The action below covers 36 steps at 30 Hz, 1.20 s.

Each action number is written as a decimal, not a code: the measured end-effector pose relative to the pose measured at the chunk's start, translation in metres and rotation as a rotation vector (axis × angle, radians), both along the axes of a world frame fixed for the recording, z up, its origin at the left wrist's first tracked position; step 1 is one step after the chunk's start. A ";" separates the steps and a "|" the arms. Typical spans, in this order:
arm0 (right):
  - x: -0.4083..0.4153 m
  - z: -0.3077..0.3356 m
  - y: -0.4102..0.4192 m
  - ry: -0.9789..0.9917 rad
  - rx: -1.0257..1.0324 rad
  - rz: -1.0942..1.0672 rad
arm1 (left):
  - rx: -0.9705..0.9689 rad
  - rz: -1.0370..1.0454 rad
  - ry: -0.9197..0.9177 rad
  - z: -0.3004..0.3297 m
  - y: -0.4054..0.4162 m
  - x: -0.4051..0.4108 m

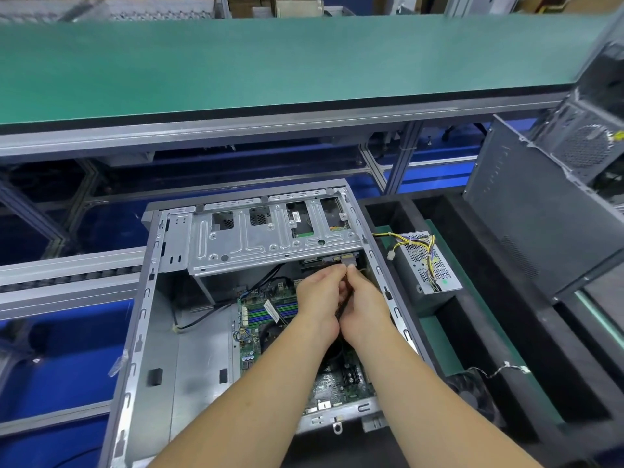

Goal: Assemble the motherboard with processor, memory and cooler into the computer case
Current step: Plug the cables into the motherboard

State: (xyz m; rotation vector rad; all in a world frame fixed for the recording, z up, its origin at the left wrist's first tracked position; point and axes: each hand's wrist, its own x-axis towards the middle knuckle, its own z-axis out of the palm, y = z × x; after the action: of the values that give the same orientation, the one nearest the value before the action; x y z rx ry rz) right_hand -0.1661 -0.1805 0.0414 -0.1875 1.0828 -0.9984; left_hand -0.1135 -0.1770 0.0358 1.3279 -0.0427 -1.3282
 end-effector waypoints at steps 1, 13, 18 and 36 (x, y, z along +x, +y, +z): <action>0.000 0.000 0.000 -0.016 -0.004 0.000 | -0.002 -0.007 0.001 0.000 0.000 0.001; 0.000 -0.004 -0.005 -0.031 -0.013 -0.017 | -0.010 -0.030 0.072 0.003 0.003 0.016; 0.000 -0.003 -0.005 -0.092 -0.026 -0.034 | -0.029 0.057 0.106 0.004 0.002 0.014; 0.001 -0.004 -0.004 -0.140 -0.013 -0.056 | -0.029 0.058 0.026 0.002 0.003 0.014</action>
State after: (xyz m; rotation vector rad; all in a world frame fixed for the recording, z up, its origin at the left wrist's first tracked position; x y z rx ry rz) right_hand -0.1648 -0.1849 0.0370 -0.0966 0.9589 -1.0534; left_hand -0.0994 -0.1741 0.0378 1.2783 -0.0053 -1.2914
